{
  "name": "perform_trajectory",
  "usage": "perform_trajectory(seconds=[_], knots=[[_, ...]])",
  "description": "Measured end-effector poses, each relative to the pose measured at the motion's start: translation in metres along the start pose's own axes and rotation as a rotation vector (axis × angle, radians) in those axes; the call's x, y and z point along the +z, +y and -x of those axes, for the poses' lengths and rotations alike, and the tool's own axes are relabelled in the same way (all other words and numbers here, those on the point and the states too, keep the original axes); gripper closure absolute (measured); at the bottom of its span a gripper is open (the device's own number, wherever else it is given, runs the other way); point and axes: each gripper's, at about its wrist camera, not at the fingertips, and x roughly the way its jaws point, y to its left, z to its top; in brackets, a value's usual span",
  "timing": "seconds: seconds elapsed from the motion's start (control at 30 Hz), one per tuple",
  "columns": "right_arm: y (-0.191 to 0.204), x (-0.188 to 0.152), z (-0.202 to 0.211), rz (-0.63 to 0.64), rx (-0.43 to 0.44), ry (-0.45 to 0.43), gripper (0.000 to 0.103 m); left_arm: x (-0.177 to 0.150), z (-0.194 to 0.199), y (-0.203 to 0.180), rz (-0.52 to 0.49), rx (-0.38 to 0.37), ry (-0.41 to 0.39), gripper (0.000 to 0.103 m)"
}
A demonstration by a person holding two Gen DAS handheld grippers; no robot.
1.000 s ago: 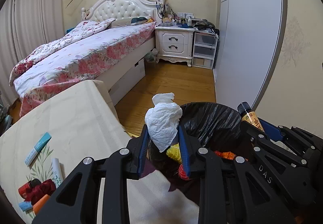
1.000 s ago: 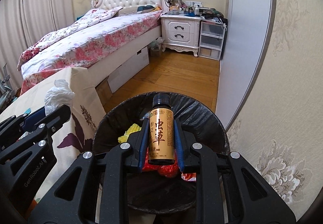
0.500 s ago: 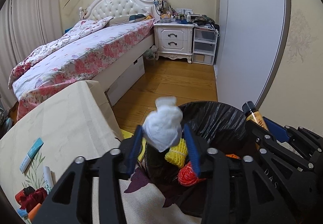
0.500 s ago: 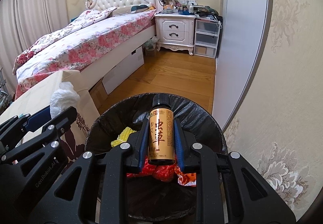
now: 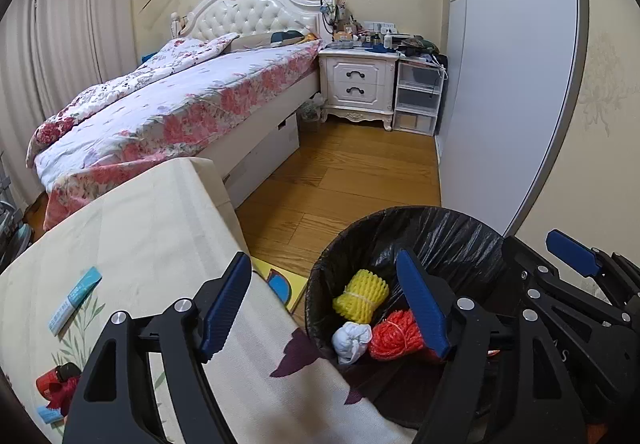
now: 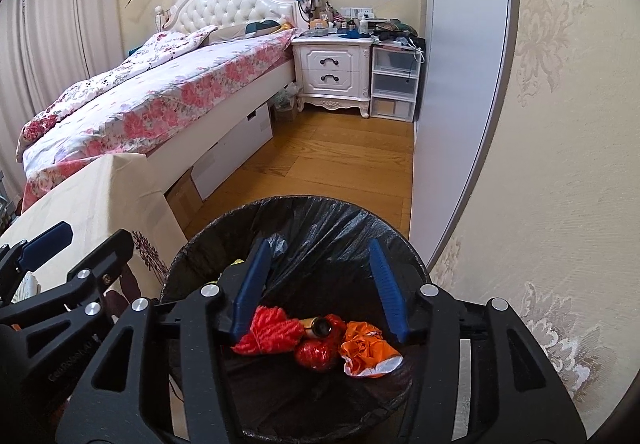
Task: Collect trash
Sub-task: 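Move both open tools from the bin back over the table items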
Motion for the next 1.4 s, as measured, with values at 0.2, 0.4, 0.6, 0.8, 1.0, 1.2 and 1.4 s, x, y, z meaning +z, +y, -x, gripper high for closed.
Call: perform_trajectory(seconds=[0.2,0.4,0.6,0.8,1.0,1.2,1.4], knots=[[0.005,0.0,0.009,0.012,0.015,-0.006,0.049,-0.007,0.018,0.016,0.026,0.022,0.002,0.03],[0.022,-0.004,0.02,0.041,0.05,-0.004,0.049,-0.022,0.044,0.039,0.061,0.069,0.005,0.03],[0.047,-0.01,0.032,0.081,0.104,0.002,0.049,-0.033,0.07,0.07,0.111,0.128,-0.006,0.03],[0.085,-0.02,0.046,0.144,0.18,0.01,0.049,-0.049,0.095,0.105,0.154,0.204,-0.013,0.029],[0.13,-0.032,0.054,0.216,0.257,0.039,0.049,-0.072,0.111,0.147,0.218,0.278,0.007,0.029],[0.168,-0.043,0.059,0.278,0.315,0.064,0.049,-0.094,0.116,0.183,0.279,0.331,0.045,0.029],[0.191,-0.052,0.066,0.327,0.341,0.071,0.049,-0.11,0.115,0.207,0.311,0.363,0.083,0.029]])
